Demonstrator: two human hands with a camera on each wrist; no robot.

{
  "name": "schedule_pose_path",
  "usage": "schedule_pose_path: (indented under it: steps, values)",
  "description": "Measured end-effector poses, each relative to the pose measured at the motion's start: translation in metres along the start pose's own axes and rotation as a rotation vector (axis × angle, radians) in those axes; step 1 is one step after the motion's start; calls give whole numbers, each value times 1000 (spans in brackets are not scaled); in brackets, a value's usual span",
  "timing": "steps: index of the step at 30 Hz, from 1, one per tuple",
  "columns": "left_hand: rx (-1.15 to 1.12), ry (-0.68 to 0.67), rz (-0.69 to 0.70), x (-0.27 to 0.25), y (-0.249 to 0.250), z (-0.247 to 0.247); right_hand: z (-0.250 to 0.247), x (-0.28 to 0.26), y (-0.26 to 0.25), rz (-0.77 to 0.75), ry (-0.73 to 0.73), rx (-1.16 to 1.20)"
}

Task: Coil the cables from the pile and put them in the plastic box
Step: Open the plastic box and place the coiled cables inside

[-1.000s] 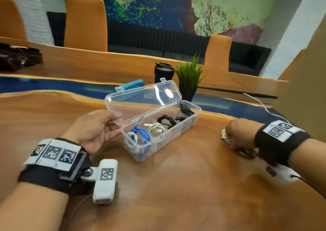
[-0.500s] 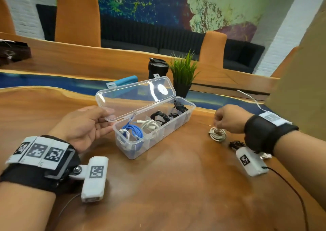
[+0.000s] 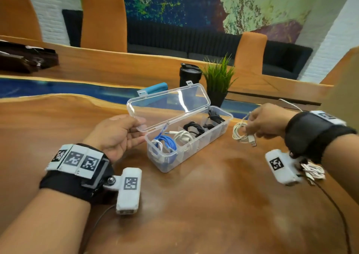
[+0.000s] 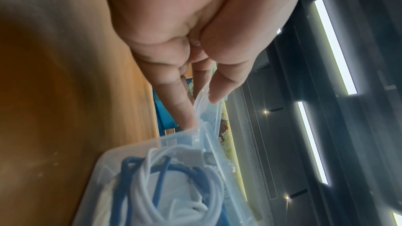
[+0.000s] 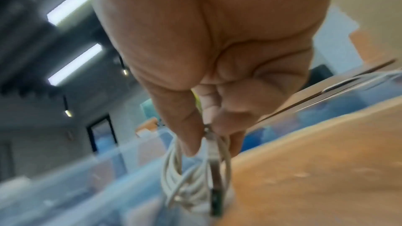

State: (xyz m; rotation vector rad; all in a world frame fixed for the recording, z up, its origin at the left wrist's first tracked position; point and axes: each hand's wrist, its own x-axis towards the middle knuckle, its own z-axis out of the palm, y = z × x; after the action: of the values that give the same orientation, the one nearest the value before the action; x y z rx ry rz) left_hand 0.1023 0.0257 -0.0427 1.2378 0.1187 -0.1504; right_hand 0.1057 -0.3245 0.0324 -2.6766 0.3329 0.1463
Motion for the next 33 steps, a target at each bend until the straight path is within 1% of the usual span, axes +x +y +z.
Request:
schedule_pose_path:
  steps: [2, 3, 4, 6, 7, 9, 12, 13, 16, 18, 21, 23, 26, 30, 31, 33]
  values:
    - [-6, 3, -5, 0, -1, 1, -11, -18, -24, -147, 47, 284]
    - [-7, 6, -7, 0, -1, 1, -12, -27, -38, -216, 55, 389]
    - [-9, 10, -9, 0, -1, 1, -10, -34, -52, -279, 49, 458]
    - [-13, 21, -8, -1, -1, 1, 2, -40, -76, -370, -5, 486]
    - [-13, 23, -4, -1, -1, 2, 11, -40, -85, -399, -38, 443]
    - [-8, 22, 5, -2, -1, 3, 30, -35, -99, -447, -96, 281]
    - [3, 14, 13, -2, -1, 3, 53, -22, -113, -478, -167, 109]
    - [7, 12, 14, -2, -1, 3, 58, -18, -117, -495, -155, 61]
    - [17, 15, 20, -2, -1, 3, 68, -16, -125, -612, 20, -112]
    - [21, 18, 27, -2, -1, 3, 72, -17, -126, -674, 77, -195]
    - [17, 32, 32, -1, -2, 3, 72, -16, -122, -692, 108, -287]
    - [7, 40, 29, -1, -2, 4, 70, -15, -122, -682, 139, -298]
    - [3, 39, 28, -1, -3, 3, 72, -16, -124, -683, 123, -310]
    - [-4, 36, 32, 0, -3, 3, 79, -15, -125, -694, 188, -404]
    - [-8, 37, 31, -1, -3, 3, 83, -15, -125, -695, 186, -423]
    - [-9, 35, 35, -1, -3, 3, 91, -15, -123, -698, 128, -433]
